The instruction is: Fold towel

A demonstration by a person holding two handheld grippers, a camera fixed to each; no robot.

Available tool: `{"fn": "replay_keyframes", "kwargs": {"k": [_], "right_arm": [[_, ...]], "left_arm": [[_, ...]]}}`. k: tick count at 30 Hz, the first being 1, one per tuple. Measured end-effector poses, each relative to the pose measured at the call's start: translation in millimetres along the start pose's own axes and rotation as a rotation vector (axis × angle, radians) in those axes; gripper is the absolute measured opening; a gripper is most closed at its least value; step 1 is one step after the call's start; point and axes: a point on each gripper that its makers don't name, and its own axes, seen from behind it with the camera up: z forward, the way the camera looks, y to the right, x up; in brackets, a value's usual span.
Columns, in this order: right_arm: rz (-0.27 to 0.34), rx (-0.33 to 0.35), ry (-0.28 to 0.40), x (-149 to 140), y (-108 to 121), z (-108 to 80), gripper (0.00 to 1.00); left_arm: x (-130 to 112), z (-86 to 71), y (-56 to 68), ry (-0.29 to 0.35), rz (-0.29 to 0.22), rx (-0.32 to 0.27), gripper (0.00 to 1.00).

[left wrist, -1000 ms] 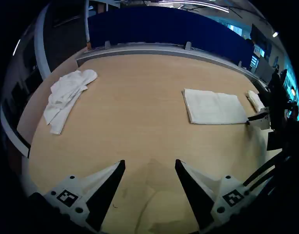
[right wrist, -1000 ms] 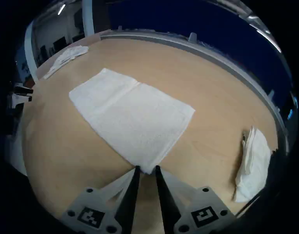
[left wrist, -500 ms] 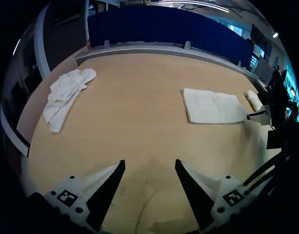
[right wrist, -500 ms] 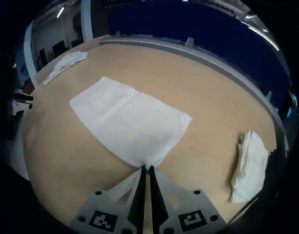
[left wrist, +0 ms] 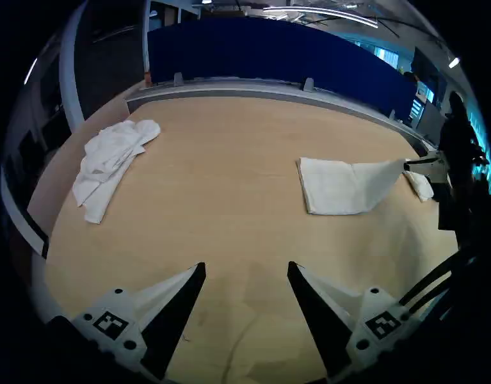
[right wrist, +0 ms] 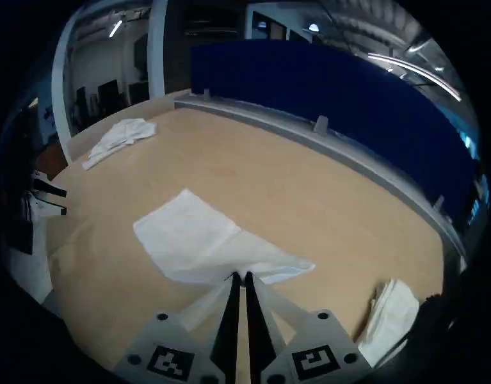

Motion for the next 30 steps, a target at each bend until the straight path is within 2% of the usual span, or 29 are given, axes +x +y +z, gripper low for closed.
{"fn": "replay_keyframes", "kwargs": {"k": [5,15,20,26,30], "right_arm": [[-0.043,0.015,0.020,26,-10,5.3,0.06],[-0.072,0.058,0.018,42,-35,24.9,0.06],[-0.089,0.104,0.031,59,-64,45.7,0.06],[-0.127,0.171,0.034,71,-112,74.0,0.06],[-0.141,0.212,0.007,61,-142,98.2,0.06]], "left_arm": [[4,-1.1,1.3,0.014,-0.011,-0.007,0.95],[4,-6.6,-2.1,0.021,-0.024,-0.010,0.95],[10,-9.9,-4.9,0.035,-0.041,-0.007,0.95],[15,-11.4,-6.5,0.049,-0.061,-0.004,0.95],[12,-11.3,-6.4,0.048,-0.069,-0.004,0.95]]}}
